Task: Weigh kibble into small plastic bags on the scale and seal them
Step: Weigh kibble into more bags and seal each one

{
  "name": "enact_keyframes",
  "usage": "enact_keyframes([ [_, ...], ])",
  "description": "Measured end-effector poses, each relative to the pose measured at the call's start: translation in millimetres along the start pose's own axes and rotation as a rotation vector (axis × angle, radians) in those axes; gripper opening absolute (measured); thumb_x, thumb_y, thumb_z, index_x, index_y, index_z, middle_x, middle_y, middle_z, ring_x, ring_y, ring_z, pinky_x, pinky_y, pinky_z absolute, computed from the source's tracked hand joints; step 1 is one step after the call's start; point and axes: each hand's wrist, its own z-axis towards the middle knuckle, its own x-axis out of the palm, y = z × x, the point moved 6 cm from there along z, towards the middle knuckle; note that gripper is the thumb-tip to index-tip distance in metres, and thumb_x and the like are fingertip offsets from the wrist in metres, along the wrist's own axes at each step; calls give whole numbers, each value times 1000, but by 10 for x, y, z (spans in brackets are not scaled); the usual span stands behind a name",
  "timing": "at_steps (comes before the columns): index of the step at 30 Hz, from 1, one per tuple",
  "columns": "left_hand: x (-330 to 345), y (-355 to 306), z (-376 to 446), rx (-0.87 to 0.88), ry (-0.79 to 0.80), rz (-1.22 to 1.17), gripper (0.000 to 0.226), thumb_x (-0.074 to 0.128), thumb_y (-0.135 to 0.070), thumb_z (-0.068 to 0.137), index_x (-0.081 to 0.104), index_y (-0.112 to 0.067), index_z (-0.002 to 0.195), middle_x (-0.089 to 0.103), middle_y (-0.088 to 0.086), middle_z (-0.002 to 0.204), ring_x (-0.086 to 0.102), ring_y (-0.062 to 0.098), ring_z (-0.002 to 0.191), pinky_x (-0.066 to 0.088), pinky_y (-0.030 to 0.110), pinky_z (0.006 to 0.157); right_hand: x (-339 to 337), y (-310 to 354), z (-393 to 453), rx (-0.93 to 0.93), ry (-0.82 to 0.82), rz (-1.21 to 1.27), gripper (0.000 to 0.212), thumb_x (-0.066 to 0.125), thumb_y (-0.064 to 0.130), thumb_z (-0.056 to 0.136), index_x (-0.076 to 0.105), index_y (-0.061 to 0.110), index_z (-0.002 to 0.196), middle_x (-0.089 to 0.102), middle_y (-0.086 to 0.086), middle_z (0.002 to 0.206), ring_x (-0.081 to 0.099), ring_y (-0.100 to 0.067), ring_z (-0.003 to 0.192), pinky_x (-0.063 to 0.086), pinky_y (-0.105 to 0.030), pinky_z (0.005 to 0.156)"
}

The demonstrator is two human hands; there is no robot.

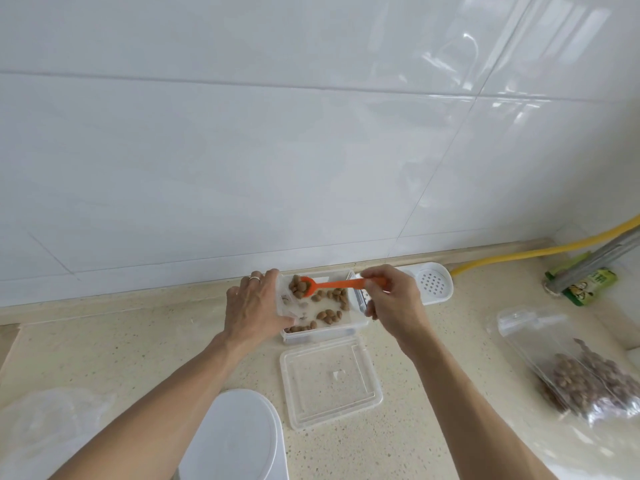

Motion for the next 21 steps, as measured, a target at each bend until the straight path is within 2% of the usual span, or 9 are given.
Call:
enact_keyframes([
  [3,41,-40,18,-17,4,-86,85,76,-58,63,39,-24,132,54,2,115,51,25,113,40,43,95,225,292,-109,-256,151,-263,18,53,5,95,68,15,95,61,11,65,61,-15,55,48,-28,51],
  [5,71,-18,19,-46,11,-151,84,76,-54,63,38,-26,132,54,1,116,51,24,113,40,44,98,297,382,-167,-364,184,-363,18,52,7,96,67,16,95,59,16,62,60,-10,57,48,-28,55],
  [8,88,34,16,-84,10,-235,85,77,-50,65,35,-27,135,53,0,116,51,22,112,41,43,96,257,461,-204,-462,129,-398,17,52,9,97,66,17,95,62,7,63,61,-15,59,50,-37,58],
  [10,78,60,11,-92,-5,-261,85,80,-49,66,36,-26,135,54,1,114,53,22,109,44,42,93,202,475,-192,-469,95,-373,15,53,10,97,66,17,95,65,-1,67,62,-22,59,50,-41,58],
  [13,83,73,-9,-94,-6,-272,84,81,-47,66,37,-24,134,54,4,113,53,24,108,46,41,89,126,450,-168,-429,42,-324,15,54,10,97,67,17,96,66,-3,69,63,-26,57,51,-44,56],
  [16,90,117,-43,-77,-20,-207,83,80,-45,66,37,-24,134,55,5,116,55,25,109,46,40,89,-44,253,-75,-311,-132,-245,16,54,7,95,69,12,98,67,4,71,58,-19,49,50,-38,47],
  [18,94,181,-62,-53,-35,-167,83,80,-46,64,39,-25,133,58,4,112,57,24,105,47,39,85,-125,33,-4,-241,-187,-327,16,55,8,95,69,13,96,65,10,71,49,-6,45,41,-27,45],
  [19,98,216,-67,-40,-38,-158,84,81,-48,62,40,-26,132,59,2,109,59,23,102,47,39,84,-132,-66,19,-221,-174,-392,15,55,10,95,69,16,95,65,11,72,50,-5,47,42,-27,48],
  [21,116,271,-71,-21,-33,-148,87,82,-53,58,39,-28,130,62,-2,101,60,20,99,47,39,82,-96,-255,55,-199,-98,-530,15,55,13,97,69,18,97,68,5,74,57,-10,52,51,-35,52],
])
